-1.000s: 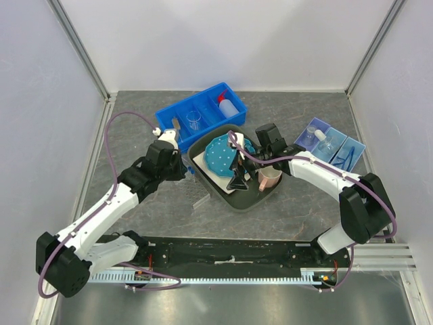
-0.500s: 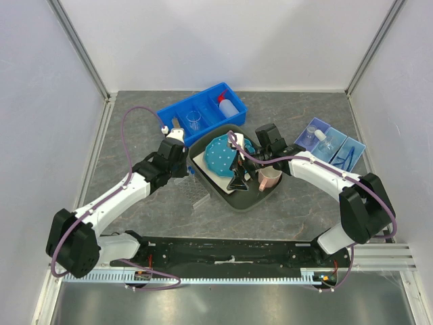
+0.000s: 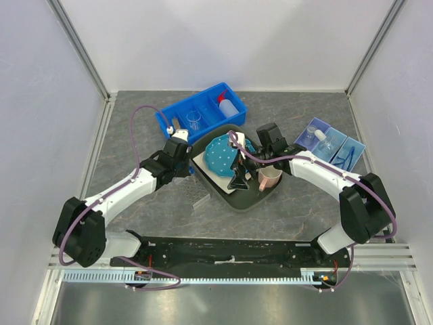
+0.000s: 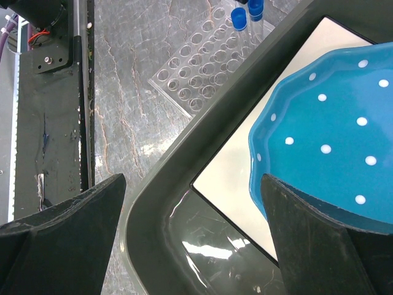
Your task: Organize the chemistry lab equipment
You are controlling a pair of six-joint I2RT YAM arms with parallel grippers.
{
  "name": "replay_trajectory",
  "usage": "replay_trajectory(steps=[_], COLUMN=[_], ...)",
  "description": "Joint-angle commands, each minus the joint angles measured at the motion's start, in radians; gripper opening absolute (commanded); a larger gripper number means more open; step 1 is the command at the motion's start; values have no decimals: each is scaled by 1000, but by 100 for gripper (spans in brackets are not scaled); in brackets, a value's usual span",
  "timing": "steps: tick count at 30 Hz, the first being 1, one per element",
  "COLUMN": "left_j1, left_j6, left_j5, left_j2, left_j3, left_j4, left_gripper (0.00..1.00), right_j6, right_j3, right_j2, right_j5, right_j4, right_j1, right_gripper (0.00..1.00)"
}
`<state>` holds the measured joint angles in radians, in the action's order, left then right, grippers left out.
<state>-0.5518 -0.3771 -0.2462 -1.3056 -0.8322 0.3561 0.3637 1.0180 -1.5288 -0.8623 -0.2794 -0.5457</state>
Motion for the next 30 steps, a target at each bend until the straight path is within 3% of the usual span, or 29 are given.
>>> replay_trajectory(steps=[1,7,10,17,30], left_j1=[0,0,0,0,3], left_j6=[46,58,56,44,37], left_j5=[-34,-19,-10,-5,-47], left_j2=[-15,-27,-41,-21,164], left_j3=[-19,-2,-1,1,-100], left_j4=[-51,-72,-72,-57,135], left_gripper=[2,2,9,37,62], right_j6=[20,20,20,18,58], right_j3=[37,37,37,39,37], right_j2=[15,9,6,2,65], right_j5=[-17,-20,-20,-23,29], right_j4=[9,9,9,9,-10], right_j1=[6,7,7,16,52], right_gripper=[98,98,98,98,98])
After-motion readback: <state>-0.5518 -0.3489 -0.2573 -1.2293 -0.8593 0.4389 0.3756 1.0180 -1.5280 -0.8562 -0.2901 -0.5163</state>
